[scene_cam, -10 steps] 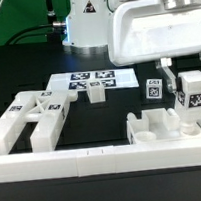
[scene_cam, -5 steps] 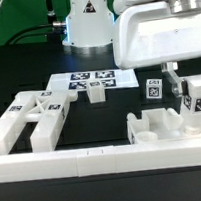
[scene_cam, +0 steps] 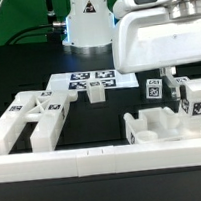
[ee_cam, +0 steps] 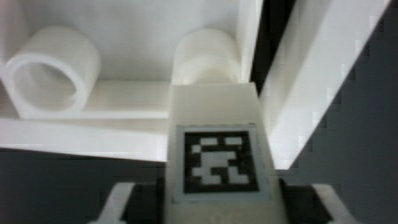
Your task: Assemble chair
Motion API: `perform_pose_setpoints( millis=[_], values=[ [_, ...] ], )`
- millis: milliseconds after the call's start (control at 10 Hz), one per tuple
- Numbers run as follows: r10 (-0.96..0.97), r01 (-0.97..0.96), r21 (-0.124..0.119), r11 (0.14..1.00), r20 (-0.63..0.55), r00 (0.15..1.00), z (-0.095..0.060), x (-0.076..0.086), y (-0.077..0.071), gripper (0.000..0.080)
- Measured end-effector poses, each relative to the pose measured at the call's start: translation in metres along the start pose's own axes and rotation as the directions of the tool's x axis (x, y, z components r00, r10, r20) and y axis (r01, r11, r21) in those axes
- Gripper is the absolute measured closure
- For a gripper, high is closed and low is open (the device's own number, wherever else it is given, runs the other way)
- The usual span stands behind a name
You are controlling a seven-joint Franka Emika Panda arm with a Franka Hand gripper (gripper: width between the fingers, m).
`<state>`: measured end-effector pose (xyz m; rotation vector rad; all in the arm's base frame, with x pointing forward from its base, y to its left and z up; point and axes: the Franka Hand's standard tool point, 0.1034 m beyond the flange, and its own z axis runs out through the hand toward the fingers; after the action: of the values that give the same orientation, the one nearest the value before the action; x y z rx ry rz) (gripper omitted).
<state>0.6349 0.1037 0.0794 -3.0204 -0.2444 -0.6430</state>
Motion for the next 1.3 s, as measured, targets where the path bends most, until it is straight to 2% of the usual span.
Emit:
perform_pose_setpoints(
  millis=[200,400,500,600,800,1100,1300],
  values=[
    [-0.001,0.001,-0.001,1.000,-0.008,1.000,0.000,-0.001,0.000,0.0514],
    [-0.001,0.001,-0.001,1.000,-0.008,1.000,0.000,-0.001,0.000,0.0271],
    [-0.007,0.007,-0.002,1.000,-0.003,1.000,-0.001,0.000,0.002,0.0271],
    [-0.009,0.009,-0.006,1.000,0.000,1.000,-0.006,0.003,0.006,0.0175],
    [-0.011,0.011,-0.010,1.000,0.004,1.000,-0.010,0.005,0.011,0.0157],
    [-0.017,0.017,-0.012,1.000,0.034,0.999,-0.029,0.019,0.025,0.0150],
    [-0.018,0.018,-0.011,1.000,0.040,0.999,-0.027,0.017,0.024,0.0150]
  ],
)
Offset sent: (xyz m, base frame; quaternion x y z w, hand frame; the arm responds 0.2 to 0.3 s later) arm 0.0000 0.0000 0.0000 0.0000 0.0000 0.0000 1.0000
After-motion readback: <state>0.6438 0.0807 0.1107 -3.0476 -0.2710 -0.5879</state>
